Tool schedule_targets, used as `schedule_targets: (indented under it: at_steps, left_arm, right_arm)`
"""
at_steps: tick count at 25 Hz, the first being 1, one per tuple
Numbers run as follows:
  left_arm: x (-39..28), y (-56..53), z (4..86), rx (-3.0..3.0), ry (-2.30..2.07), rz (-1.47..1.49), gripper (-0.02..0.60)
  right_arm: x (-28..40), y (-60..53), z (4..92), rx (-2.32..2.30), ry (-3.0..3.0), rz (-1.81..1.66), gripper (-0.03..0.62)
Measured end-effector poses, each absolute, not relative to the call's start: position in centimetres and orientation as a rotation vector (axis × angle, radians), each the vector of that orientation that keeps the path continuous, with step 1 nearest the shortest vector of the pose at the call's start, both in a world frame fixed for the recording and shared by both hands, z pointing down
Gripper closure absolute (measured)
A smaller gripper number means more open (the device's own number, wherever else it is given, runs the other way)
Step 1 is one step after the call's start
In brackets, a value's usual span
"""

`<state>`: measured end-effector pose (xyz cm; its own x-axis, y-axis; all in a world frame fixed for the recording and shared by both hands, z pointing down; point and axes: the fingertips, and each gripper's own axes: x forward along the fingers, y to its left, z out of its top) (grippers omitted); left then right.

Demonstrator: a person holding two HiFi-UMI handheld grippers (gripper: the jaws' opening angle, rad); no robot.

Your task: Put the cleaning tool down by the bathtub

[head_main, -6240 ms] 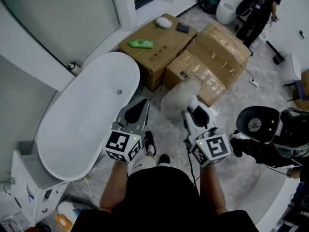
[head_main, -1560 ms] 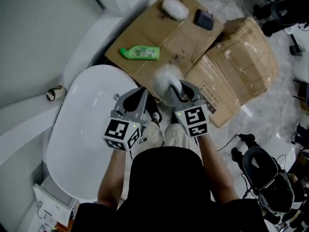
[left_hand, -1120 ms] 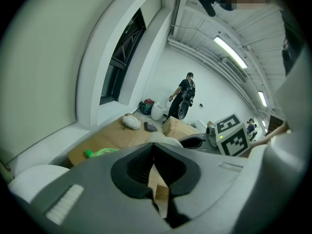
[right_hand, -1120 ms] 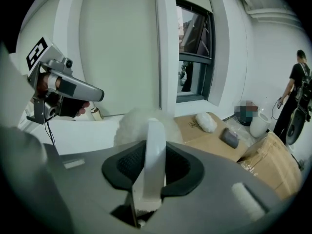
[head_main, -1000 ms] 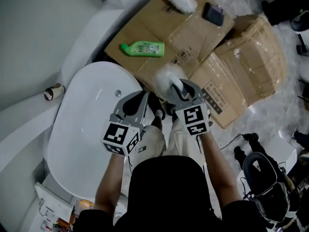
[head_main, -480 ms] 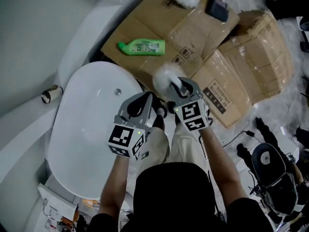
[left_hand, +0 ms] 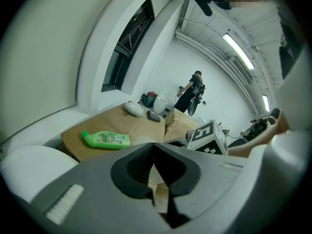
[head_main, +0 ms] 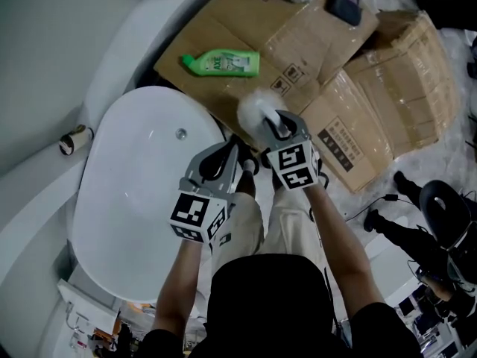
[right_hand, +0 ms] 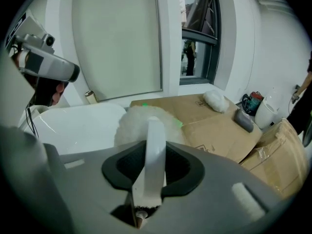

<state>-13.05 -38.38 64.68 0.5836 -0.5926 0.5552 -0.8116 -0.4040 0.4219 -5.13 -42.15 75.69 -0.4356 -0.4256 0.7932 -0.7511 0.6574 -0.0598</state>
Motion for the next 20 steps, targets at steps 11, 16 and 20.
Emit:
schedule_targets:
  at_steps: [11,16,20]
  left_arm:
    - [-13.6,-38.7,67.4,2.107,-1.104,0.431,0.583]
    - [-13.4,-38.7,68.7,2.089,-1.094,0.438,0.583]
    - [-13.4,-39.1,69.6,2.076,-1.097,0.44,0.583]
  right_arm:
    - [-5.5,-42.2,79.5,0.865,-2.048,0.548,0.494]
    - [-5.4,-42.1,80.8,0.85,-2.026,0.567,0.494]
    - [-5.3,-42.1,81.7,0.825,-2.02,0.566,0.493]
